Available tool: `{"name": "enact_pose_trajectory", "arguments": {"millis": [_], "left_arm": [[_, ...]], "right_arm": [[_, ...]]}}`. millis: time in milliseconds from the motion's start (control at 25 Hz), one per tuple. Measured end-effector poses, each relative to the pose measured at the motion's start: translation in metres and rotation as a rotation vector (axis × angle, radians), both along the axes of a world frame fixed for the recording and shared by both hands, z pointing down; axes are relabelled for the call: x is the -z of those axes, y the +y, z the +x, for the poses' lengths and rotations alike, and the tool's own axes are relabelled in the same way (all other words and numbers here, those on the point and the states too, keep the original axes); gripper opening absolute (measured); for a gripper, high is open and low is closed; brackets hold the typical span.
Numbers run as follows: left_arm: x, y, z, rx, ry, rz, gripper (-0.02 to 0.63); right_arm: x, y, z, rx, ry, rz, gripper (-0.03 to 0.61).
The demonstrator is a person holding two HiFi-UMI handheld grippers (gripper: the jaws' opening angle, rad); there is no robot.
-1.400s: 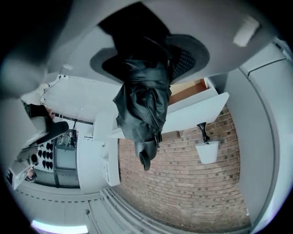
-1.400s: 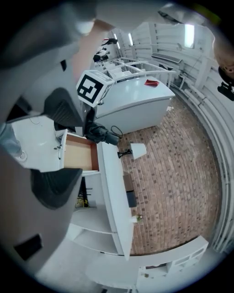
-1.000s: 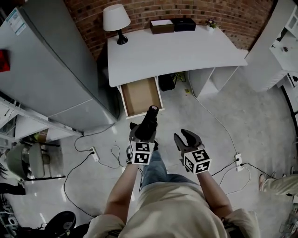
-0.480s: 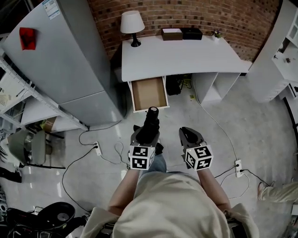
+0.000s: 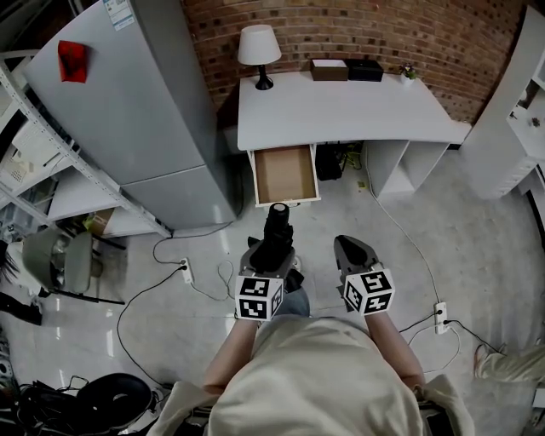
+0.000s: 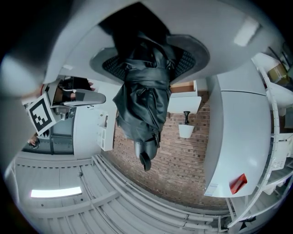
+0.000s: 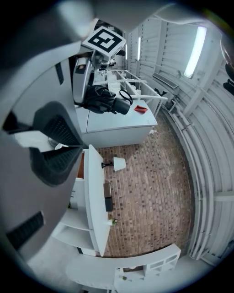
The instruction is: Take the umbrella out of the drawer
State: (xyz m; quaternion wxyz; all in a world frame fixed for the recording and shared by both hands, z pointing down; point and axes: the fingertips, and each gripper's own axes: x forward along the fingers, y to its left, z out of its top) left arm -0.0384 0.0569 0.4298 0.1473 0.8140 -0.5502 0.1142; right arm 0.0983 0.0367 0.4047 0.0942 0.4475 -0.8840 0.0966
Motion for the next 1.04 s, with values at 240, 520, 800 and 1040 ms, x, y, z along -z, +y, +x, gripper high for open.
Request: {"name": "enact_pose_trajectory", "arguments": {"millis": [240,520,800,1040], "left_arm": [[0.000,-0.002,-0.003,0.014,0.003,-0.006,0.278],[0.006,-0.006,-0.006,0.012,-0.006,0.012,0.277],[0.006,-0.010,-0.008,0.025,-0.015,0.009,0.278],[0.011,-0.017,-0.014,0.039,-0.009,0.011,0.278]], "right_arm": [[0.001,-0.005,0.001,-0.024,0.049,0.016,-0.002],[-0.002,-0.011,-0.003,-0.012,0.039,0.010,-0.002],[0.000,-0.013,-0.003,0.004,0.028,0.012,-0.002],[-0.001,-0.019,-0.006,0.016,0.031,0.008,-0.002]]}}
